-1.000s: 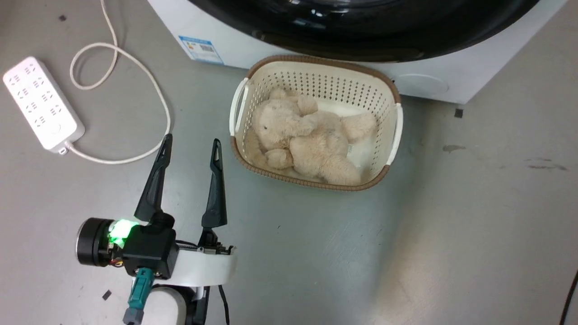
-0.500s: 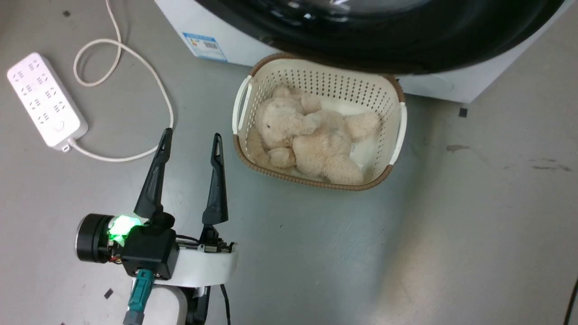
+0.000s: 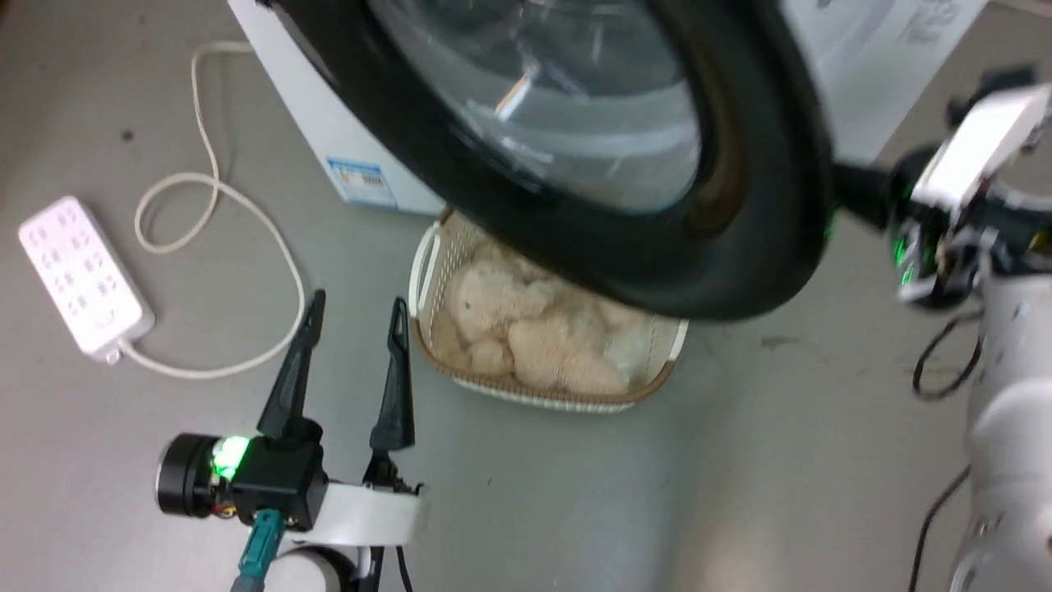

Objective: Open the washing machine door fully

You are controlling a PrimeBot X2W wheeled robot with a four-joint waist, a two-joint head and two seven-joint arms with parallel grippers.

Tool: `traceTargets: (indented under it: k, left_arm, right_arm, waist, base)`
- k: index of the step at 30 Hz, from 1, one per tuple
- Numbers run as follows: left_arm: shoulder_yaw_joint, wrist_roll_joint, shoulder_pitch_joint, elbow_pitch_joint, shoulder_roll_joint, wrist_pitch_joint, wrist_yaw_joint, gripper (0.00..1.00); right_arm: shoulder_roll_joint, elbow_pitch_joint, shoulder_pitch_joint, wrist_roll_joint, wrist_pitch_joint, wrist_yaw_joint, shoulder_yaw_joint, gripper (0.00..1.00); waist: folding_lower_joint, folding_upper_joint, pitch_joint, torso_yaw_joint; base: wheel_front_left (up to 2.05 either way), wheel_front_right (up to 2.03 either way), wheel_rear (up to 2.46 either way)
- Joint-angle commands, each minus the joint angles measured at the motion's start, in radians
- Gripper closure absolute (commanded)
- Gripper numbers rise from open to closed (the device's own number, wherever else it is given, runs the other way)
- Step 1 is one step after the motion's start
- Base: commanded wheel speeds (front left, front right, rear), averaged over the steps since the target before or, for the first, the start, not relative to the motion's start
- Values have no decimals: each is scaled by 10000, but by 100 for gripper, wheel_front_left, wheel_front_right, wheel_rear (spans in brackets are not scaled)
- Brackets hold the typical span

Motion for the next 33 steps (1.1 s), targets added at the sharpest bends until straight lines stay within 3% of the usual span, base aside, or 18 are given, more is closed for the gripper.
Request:
traceTargets:
  k: [1,4,7,18,27,28,29,30,33]
  left_arm:
    - [38,-55,151,68,-3,-53,-83,0]
    - [23,-111,340,172,-14,-53,-221,0]
    - [-42,-182,527,309,-29,-53,-406,0]
    - [-302,-230,1128,507,-162,-53,-755,0]
    - [-186,-229,1512,670,-190,-53,-870,0]
    - [-147,-230,1553,675,-183,-53,-875,0]
    - [-103,-230,1582,679,-176,-53,-875,0]
    - [-59,-230,1601,686,-171,-53,-874,0]
    - [37,-224,1636,723,-156,-53,-901,0]
  right_arm:
    - [73,-227,440,160,196,10,119,100]
    - [143,-649,1190,604,611,10,484,100]
    - [151,-842,1833,1715,807,10,1494,100]
    - [155,-2058,3757,4876,-278,10,5841,100]
    - [155,-2435,4654,5767,-1337,10,7389,100]
    - [155,-2442,4701,5809,-1520,10,7386,91]
    - [156,-2449,4722,5793,-1724,10,7353,55]
    - [155,-2452,4730,5688,-1989,10,7271,0]
    - [-59,-2769,4785,5108,-2960,10,6967,0]
  waist:
    - [2,0,-427,-63]
    - [2,0,-746,-26]
    - [2,0,-1007,39]
    - [2,0,-1676,390]
    - [2,0,-2176,670]
    - [2,0,-2214,653]
    - [2,0,-2251,618]
    - [2,0,-2297,567]
    - [2,0,-2449,385]
  base:
    - [0,0,0]
    - [0,0,0]
    - [0,0,0]
    - [0,0,0]
    - [0,0,0]
    - [0,0,0]
    - [0,0,0]
    - [0,0,0]
    - [0,0,0]
